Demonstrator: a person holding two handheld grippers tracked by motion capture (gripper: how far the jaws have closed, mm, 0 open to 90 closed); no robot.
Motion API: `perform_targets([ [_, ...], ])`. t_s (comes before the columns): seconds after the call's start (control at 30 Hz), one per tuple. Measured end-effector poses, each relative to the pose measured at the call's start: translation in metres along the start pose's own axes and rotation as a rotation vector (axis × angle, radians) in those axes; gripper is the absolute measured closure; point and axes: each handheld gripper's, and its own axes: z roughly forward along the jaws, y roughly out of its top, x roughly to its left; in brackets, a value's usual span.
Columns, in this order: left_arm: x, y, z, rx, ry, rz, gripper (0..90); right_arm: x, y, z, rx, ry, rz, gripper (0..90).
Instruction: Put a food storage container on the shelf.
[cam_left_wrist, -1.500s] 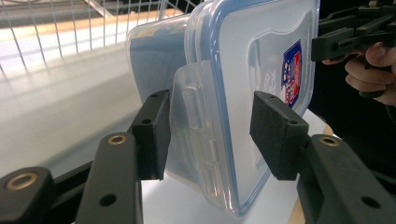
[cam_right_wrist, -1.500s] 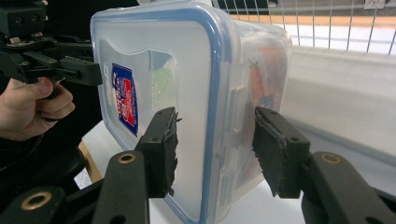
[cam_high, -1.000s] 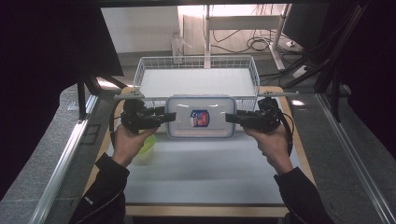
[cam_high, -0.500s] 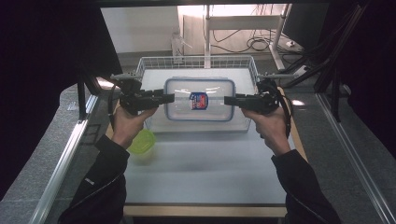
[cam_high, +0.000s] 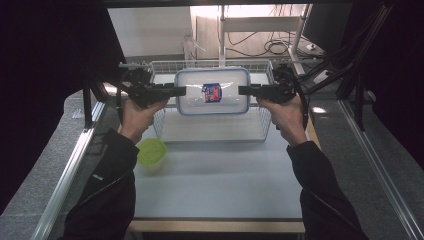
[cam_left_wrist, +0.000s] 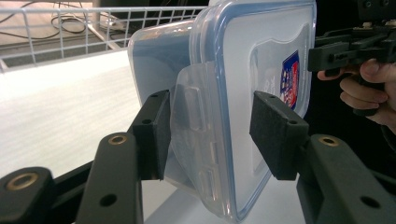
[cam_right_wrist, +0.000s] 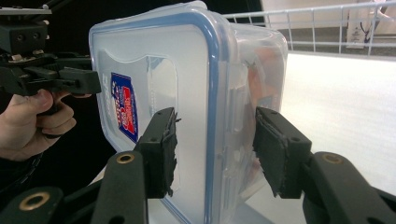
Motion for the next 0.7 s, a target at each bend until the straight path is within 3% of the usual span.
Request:
perform_targets([
  [0.37, 0.016, 0.023, 0.006, -0.002, 0.019, 0.001, 49.4, -0.015, 0.021, 0.014, -0.020, 0.011, 0.046, 50.1],
  [0.7, 0.028, 0.025, 0.019, -0.001, 0.032, -0.030, 49.2, -0.030, 0.028, 0.027, -0.020, -0.005, 0.084, 48.8],
])
